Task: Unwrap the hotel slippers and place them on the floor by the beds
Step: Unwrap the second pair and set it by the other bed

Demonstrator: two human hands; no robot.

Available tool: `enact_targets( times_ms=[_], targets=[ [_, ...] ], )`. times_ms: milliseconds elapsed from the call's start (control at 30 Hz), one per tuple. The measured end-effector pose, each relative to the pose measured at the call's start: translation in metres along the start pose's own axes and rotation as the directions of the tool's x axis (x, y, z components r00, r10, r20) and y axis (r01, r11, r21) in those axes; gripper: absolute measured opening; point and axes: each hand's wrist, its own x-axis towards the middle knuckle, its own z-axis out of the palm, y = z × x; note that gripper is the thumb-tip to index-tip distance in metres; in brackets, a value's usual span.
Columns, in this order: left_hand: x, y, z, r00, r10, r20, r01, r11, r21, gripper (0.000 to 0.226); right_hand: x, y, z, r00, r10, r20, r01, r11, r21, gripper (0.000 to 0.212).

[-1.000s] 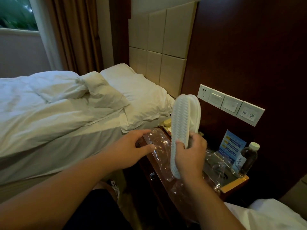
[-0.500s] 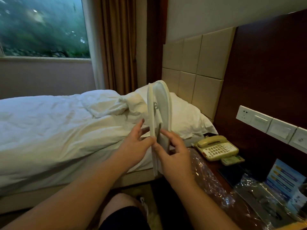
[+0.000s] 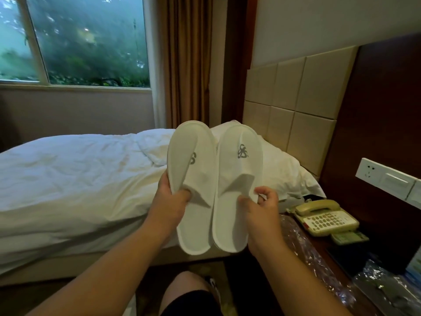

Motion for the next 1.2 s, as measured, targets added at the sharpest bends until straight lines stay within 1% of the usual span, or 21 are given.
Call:
enact_targets(
  times_ms=[200,300,367,433,467,567,633,667,733,767,800,833,867,900,967,1033,1067,1100,1133,1167,1200],
  targets=[
    [-0.002,-0.004,-0.013,0.999,-0.034,-0.006,0.034,0.998,-0.044,0.064,0.001,0.011,0.01,0.999,0.023,0.027,-0.023,1.0,0.003,0.031],
    [-0.003,-0.003,-0.019,0.998,-0.061,-0.032,0.059,0.997,-0.055,0.069,0.0,0.014,0.013,0.998,-0.059,-0.026,0.055,0.988,-0.144,0.026],
    [-0.003,-0.001,-0.022,0.996,-0.075,-0.056,0.072,0.996,-0.043,0.071,-0.002,0.017,0.014,0.998,-0.061,-0.023,0.055,0.975,-0.215,0.031],
    [-0.004,0.0,-0.023,0.996,-0.078,-0.051,0.076,0.997,-0.03,0.07,-0.007,0.017,0.02,0.999,-0.004,0.044,0.014,0.973,-0.229,0.038],
    [-0.004,0.001,-0.022,0.996,-0.078,-0.04,0.077,0.997,-0.029,0.07,-0.013,0.016,0.026,0.995,0.02,0.094,0.002,0.975,-0.222,0.037],
    [-0.005,0.0,-0.019,0.996,-0.084,-0.023,0.082,0.994,-0.071,0.067,-0.029,0.01,0.045,0.96,-0.005,0.281,0.048,0.988,-0.144,0.014],
    [-0.005,-0.002,-0.018,0.995,-0.099,-0.023,0.097,0.991,-0.097,0.062,-0.037,0.011,0.057,0.942,-0.038,0.333,0.095,0.983,-0.155,0.029],
    [-0.004,-0.003,-0.019,0.994,-0.103,-0.038,0.1,0.992,-0.071,0.059,-0.038,0.013,0.063,0.942,-0.053,0.333,0.131,0.968,-0.216,0.034],
    [-0.005,-0.005,-0.022,0.99,-0.045,-0.136,0.063,0.988,0.137,0.048,-0.039,0.012,0.071,0.956,-0.077,0.283,0.163,0.942,-0.293,0.028],
    [-0.007,-0.006,-0.024,0.98,0.031,-0.198,0.022,0.966,0.259,0.041,-0.038,0.011,0.074,0.966,-0.084,0.244,0.154,0.945,-0.287,0.02],
    [-0.01,-0.005,-0.026,0.966,0.127,-0.225,-0.043,0.937,0.346,0.027,-0.036,0.012,0.076,0.972,-0.096,0.212,0.151,0.954,-0.259,0.011],
    [-0.013,-0.004,-0.027,0.958,0.196,-0.209,-0.102,0.914,0.392,0.015,-0.035,0.012,0.078,0.977,-0.107,0.187,0.15,0.961,-0.233,0.007],
    [-0.014,-0.001,-0.026,0.965,0.208,-0.157,-0.125,0.899,0.419,0.007,-0.034,0.012,0.079,0.978,-0.123,0.17,0.159,0.962,-0.221,0.009],
    [-0.016,0.001,-0.024,0.979,0.184,-0.09,-0.126,0.887,0.444,0.008,-0.033,0.013,0.082,0.979,-0.125,0.163,0.159,0.963,-0.219,0.012],
    [-0.016,0.005,-0.02,0.998,0.066,0.025,-0.07,0.87,0.488,0.023,-0.034,0.015,0.088,0.979,-0.122,0.165,0.156,0.964,-0.213,0.014],
    [-0.011,0.008,-0.019,0.999,-0.033,0.025,0.02,0.907,0.42,0.047,-0.036,0.019,0.093,0.979,-0.12,0.164,0.154,0.963,-0.22,0.017],
    [-0.009,0.01,-0.019,0.998,-0.063,-0.006,0.062,0.943,0.327,0.045,-0.037,0.022,0.095,0.979,-0.117,0.167,0.153,0.963,-0.22,0.018],
    [-0.007,0.013,-0.019,0.997,-0.065,-0.047,0.074,0.973,0.218,0.035,-0.039,0.024,0.098,0.978,-0.116,0.174,0.154,0.962,-0.225,0.017],
    [-0.006,0.014,-0.02,0.994,-0.039,-0.098,0.052,0.989,0.136,0.02,-0.041,0.024,0.1,0.976,-0.118,0.183,0.16,0.959,-0.234,0.017],
    [-0.006,0.015,-0.02,0.988,0.026,-0.149,-0.008,0.993,0.117,0.012,-0.043,0.025,0.101,0.975,-0.121,0.189,0.165,0.958,-0.236,0.016],
    [-0.008,0.015,-0.019,0.973,0.134,-0.187,-0.099,0.978,0.185,0.013,-0.044,0.024,0.103,0.974,-0.121,0.192,0.163,0.962,-0.22,0.016]
  ],
)
